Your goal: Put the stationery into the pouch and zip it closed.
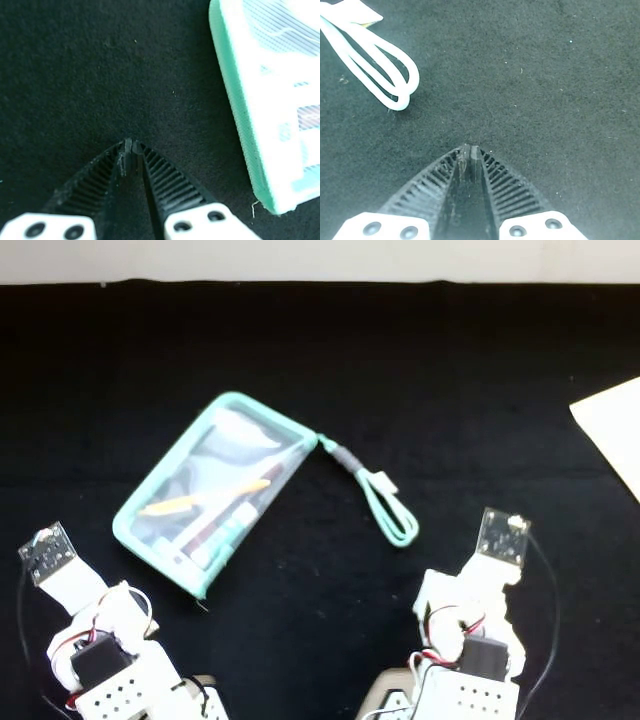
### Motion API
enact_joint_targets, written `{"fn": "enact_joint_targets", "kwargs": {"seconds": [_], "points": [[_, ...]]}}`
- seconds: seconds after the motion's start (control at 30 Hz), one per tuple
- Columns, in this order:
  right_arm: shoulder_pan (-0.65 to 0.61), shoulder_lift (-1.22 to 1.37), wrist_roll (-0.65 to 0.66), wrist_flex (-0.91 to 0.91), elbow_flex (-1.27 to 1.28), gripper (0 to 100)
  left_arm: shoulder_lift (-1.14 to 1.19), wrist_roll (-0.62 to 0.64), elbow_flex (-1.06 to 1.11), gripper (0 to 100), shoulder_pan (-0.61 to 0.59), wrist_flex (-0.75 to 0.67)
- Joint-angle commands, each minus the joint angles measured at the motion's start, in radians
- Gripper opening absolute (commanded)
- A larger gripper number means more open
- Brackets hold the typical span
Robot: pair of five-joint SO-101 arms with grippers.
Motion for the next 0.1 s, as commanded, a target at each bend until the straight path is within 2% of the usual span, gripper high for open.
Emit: {"fn": "enact_joint_targets", "kwargs": {"seconds": [0.0,0.07], "points": [[0.008,-0.010,-0.008,0.007,0.128,1.8,0.004,0.003,0.015,1,-0.007,0.017],[0.008,-0.010,-0.008,0.007,0.128,1.8,0.004,0.003,0.015,1,-0.007,0.017]]}}
